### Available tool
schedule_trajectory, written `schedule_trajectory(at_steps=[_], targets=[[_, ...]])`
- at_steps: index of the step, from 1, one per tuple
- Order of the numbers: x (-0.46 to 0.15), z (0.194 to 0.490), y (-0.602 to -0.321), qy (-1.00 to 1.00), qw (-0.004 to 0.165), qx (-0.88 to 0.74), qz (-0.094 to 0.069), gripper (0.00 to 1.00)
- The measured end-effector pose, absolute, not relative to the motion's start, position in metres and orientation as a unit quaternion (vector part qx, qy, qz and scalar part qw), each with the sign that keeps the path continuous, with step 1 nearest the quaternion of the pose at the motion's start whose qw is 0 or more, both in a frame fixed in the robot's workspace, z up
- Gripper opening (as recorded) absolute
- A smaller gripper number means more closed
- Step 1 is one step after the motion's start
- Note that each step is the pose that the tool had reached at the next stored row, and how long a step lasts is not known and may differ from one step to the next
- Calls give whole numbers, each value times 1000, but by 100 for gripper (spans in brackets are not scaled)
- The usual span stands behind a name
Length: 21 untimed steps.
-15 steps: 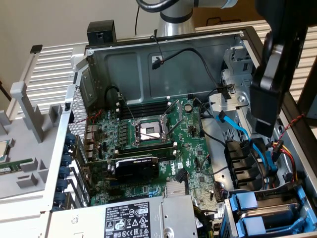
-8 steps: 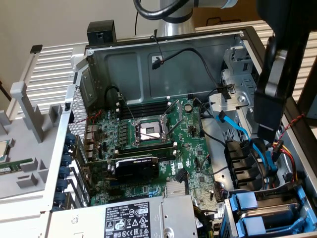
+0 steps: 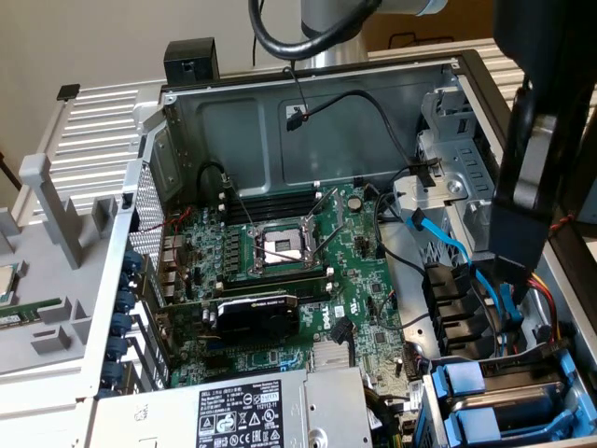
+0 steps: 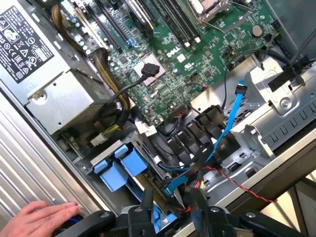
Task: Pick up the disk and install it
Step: 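Insert the first disk wire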
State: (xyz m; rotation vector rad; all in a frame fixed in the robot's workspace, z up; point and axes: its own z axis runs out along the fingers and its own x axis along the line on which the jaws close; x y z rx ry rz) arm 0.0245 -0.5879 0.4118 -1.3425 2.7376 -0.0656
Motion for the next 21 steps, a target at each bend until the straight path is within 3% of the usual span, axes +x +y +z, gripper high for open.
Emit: schedule_trajectory(at_steps=[21], targets=[[25, 408, -600, 863, 45, -503, -17, 43]])
